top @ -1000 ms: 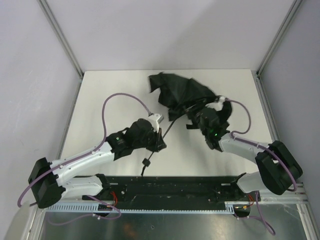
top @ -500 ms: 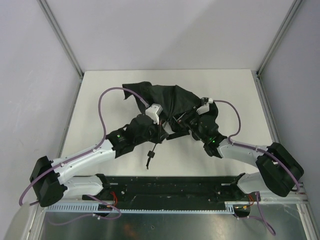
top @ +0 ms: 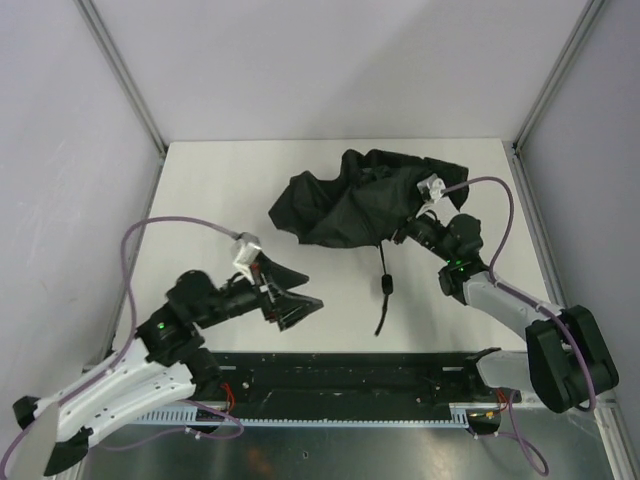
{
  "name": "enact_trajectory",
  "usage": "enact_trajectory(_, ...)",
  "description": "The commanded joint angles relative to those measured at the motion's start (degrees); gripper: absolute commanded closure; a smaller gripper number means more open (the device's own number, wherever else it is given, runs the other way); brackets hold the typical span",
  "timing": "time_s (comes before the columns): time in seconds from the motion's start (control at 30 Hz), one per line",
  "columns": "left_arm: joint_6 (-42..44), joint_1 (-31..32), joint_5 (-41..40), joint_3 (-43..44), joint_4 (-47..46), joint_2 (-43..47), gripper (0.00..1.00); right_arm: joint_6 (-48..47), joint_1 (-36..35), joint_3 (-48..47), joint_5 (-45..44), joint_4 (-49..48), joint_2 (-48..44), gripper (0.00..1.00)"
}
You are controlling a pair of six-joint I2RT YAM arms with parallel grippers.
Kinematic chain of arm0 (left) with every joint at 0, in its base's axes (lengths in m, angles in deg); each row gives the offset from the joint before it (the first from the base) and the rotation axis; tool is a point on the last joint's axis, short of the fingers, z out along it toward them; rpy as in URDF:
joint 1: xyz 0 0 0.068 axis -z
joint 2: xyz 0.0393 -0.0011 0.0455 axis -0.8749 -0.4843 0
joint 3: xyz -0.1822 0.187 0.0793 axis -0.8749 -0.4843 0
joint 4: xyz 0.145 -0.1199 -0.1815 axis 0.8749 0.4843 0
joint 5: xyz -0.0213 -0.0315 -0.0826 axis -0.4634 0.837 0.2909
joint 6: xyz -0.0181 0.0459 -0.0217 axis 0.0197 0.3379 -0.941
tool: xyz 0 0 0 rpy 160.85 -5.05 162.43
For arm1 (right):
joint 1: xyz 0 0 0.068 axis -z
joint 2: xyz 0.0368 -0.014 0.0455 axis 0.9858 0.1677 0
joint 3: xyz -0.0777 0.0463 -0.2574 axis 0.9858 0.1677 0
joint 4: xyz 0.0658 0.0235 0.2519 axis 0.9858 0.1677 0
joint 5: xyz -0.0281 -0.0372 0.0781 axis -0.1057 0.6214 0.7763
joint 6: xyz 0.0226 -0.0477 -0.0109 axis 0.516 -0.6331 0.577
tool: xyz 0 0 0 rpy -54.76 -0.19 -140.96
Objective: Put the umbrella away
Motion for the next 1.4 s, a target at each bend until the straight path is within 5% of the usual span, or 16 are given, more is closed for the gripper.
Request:
enact_trajectory(0.0, 1.71, -0.16, -1.27, 8.36, 2.48, 4.31, 0.03, -13.51, 2.53, -0.44, 21.42, -7.11, -4.92, 1.00)
enact_trajectory(0.13, -0.50, -2.12, -18.53, 19.48, 12.37, -3.17, 0.02, -12.77, 2.41, 1.48, 27.30, -6.92, -9.30, 1.00)
enact_trajectory(0.3, -4.53, -9.54, -6.57, 27.39, 10.30, -15.86, 0.01, -9.17, 2.34, 1.89, 31.94, -6.07, -13.02, 1.00)
enact_trajectory(0.53, -4.63, -10.89, 11.01, 25.11, -8.03, -22.12, 0.01, -6.93, 0.97, 1.90, 32.40, -3.56, -14.71, 1.00)
enact_trajectory(1.1, -1.87, -3.80, 5.01, 28.75, -7.27, -32.87, 0.01, -7.86, -2.62, 1.58, 29.71, -0.98, -16.54, 1.00)
enact_trajectory(1.2, -2.77, -3.55, 4.53, 29.54, -7.05, -35.34, 0.13, -9.62, -3.78, 0.98, 29.28, 1.81, -17.25, 1.00)
enact_trajectory(1.37, -3.00, -3.75, 4.13, 31.12, -6.82, -36.41, 0.61, -12.07, -5.43, 0.76, 27.77, 7.03, -18.90, 1.00)
